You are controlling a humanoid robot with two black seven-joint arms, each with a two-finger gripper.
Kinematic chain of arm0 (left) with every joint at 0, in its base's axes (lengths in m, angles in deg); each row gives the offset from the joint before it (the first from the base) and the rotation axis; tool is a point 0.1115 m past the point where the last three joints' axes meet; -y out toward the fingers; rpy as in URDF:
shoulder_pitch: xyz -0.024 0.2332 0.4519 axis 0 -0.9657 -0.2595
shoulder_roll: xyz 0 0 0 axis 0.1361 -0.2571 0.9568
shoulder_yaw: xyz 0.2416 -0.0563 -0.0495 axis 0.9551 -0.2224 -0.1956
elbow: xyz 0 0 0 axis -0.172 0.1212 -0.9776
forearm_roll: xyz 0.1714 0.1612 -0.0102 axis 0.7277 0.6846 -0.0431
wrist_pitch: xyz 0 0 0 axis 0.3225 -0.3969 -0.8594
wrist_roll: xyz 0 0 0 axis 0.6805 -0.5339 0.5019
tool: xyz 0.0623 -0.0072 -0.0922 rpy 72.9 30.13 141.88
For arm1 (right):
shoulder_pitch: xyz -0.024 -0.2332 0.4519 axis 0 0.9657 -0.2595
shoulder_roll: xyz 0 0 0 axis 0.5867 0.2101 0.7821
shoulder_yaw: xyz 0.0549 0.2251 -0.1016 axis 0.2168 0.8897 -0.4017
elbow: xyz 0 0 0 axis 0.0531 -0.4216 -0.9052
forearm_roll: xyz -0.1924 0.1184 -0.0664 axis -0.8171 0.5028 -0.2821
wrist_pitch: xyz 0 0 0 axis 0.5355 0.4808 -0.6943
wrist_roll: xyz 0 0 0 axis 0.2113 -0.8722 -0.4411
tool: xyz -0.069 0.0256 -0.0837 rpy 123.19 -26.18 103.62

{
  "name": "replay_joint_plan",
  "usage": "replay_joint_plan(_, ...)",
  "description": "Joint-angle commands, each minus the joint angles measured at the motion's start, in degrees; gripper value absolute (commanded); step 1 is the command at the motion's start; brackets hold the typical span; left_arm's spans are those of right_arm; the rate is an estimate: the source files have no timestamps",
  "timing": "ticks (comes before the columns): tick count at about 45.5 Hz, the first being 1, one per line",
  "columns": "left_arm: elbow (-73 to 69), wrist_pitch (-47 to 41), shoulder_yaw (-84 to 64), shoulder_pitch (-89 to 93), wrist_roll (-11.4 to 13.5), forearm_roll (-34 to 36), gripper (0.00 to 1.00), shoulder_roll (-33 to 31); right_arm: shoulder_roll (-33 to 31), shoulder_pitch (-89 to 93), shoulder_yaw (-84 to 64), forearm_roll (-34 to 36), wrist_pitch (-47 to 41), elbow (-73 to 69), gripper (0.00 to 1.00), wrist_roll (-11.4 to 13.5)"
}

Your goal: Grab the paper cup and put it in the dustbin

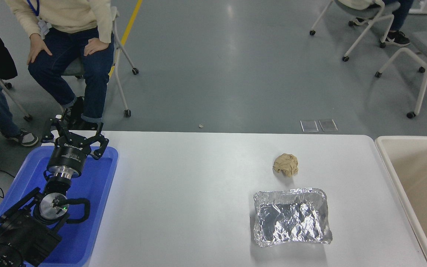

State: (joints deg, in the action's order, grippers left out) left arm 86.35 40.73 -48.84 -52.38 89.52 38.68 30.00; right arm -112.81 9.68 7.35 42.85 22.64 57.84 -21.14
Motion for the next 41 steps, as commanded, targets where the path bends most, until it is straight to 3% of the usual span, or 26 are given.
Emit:
replay_joint_plan(1,0.0,0.01,0.03,-0.01,0.0,0.01,1.0,-0.01,3.36,4.31,2.65,0.01,5.43,1.62,0.0,1.98)
replay_joint_plan(17,0.0,-0.07,0.03,-0.01,0.0,0.01,1.0,-0.01,4.06,5.63,2.74,0.1,7.01,1.97,0.02,2.86)
replay_joint_plan(21,0.0,0.01,-0.05,-0.01,0.0,0.01,1.0,-0.01,4.06,5.63,2.74,0.1,9.82,2.14,0.46,2.77)
replay_joint_plan(25,0.0,0.01,-0.05,-0.01,0.0,0.01,1.0,-0.01,3.97,5.55,2.83,0.1,12.98,2.06,0.83,2.77)
replay_joint_plan(29,0.0,0.01,0.03,-0.01,0.0,0.01,1.0,-0.01,3.97,5.2,2.83,0.1,13.6,1.53,0.87,2.77)
replay_joint_plan(33,0.0,0.01,-0.05,-0.01,0.0,0.01,1.0,-0.01,3.89,4.76,2.83,0.19,13.52,1.27,1.0,2.77)
replay_joint_plan(41,0.0,0.01,-0.05,-0.01,0.0,0.01,1.0,-0.01,3.89,4.14,3.97,0.1,13.34,-4.17,1.0,2.69)
